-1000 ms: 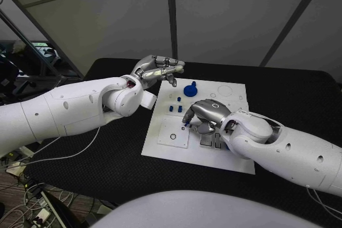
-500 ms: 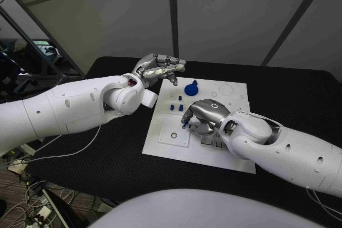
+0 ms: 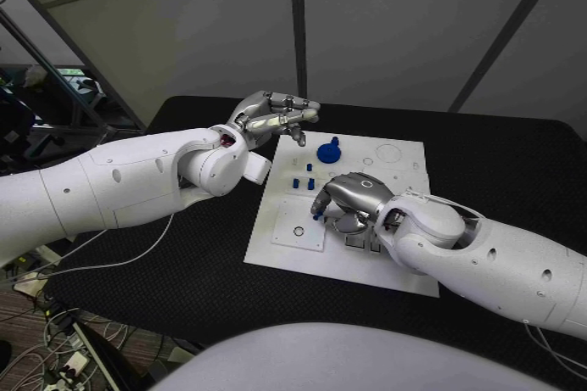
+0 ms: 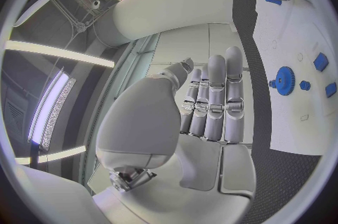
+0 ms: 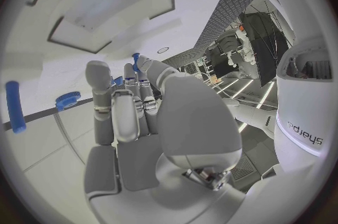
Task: Assemble the parts on the task board
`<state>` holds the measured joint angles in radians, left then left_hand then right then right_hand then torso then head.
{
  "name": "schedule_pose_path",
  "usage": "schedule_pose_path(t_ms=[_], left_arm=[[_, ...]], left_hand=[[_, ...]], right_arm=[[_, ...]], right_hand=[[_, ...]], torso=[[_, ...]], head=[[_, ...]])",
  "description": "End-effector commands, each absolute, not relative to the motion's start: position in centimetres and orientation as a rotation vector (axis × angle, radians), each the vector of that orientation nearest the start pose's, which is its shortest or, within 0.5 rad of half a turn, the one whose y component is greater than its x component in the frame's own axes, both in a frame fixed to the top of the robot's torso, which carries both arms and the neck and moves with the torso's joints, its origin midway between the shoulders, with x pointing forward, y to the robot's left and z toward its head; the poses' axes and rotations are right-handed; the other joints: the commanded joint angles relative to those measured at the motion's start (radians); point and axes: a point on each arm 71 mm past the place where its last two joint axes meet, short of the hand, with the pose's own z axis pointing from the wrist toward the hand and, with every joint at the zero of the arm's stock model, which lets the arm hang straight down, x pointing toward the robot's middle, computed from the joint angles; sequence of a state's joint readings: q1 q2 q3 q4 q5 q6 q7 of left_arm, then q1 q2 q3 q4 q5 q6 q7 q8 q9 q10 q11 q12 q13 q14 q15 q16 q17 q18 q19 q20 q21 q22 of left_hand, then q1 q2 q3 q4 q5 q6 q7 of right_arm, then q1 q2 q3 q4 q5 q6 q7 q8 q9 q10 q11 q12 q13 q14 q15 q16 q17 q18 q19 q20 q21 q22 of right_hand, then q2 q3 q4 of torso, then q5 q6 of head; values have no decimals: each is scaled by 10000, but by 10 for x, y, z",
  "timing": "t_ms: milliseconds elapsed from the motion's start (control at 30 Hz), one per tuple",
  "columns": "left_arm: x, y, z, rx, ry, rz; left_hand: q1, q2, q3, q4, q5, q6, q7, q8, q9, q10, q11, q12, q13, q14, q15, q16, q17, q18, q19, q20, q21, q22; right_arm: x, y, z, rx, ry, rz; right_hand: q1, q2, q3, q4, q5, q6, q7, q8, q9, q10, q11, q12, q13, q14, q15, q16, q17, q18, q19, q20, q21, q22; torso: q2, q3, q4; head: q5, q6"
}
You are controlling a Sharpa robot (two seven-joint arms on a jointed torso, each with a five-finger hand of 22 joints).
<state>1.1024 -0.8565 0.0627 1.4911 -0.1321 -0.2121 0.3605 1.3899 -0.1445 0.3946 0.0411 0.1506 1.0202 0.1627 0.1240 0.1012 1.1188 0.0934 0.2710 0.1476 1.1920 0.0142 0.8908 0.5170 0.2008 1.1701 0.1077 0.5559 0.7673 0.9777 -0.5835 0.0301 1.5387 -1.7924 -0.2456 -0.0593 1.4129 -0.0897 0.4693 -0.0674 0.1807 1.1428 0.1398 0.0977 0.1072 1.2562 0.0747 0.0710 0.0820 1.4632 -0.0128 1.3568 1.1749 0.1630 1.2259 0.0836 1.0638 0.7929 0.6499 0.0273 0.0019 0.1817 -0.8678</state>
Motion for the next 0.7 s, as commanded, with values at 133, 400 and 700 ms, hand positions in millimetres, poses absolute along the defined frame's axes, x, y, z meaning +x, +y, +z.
schedule_pose_path(t_ms=[133,400,700], left_arm=[[489,219,-188,-10308,14720,-15956],[489,219,-189,-10320,14745,-15946],[489,218,-189,-10323,14803,-15976]], left_hand=[[38,38,-58,-12,-25,-40,44,-36,-9,-71,10,-10,9,-68,6,-12,-11,-193,13,21,-44,-10],[38,38,-58,-12,-25,-40,44,-36,-9,-71,10,-10,9,-68,6,-12,-11,-193,13,21,-44,-10],[47,50,-66,-15,-23,-48,45,-39,-15,-87,13,-9,10,-79,9,-7,-13,-193,12,25,-55,-15]], right_arm=[[417,-56,-249,-5680,16562,8730],[417,-55,-251,-5721,16629,8713],[419,-54,-250,-5612,16504,8517]], right_hand=[[49,46,25,-33,47,21,26,-26,17,135,-70,16,11,455,-48,47,7,-180,-55,-12,63,24],[49,46,25,-33,47,21,26,-26,17,135,-70,16,11,455,-48,47,7,-180,-55,-12,63,24],[-73,11,-20,-1,27,-90,69,-113,19,19,-26,-63,-5,452,-9,78,33,-168,-138,18,33,-37]], torso=[[7,7,-3],[2,6,-2],[4,-3,10]], head=[[18,-16],[7,-38],[-10,-29]])
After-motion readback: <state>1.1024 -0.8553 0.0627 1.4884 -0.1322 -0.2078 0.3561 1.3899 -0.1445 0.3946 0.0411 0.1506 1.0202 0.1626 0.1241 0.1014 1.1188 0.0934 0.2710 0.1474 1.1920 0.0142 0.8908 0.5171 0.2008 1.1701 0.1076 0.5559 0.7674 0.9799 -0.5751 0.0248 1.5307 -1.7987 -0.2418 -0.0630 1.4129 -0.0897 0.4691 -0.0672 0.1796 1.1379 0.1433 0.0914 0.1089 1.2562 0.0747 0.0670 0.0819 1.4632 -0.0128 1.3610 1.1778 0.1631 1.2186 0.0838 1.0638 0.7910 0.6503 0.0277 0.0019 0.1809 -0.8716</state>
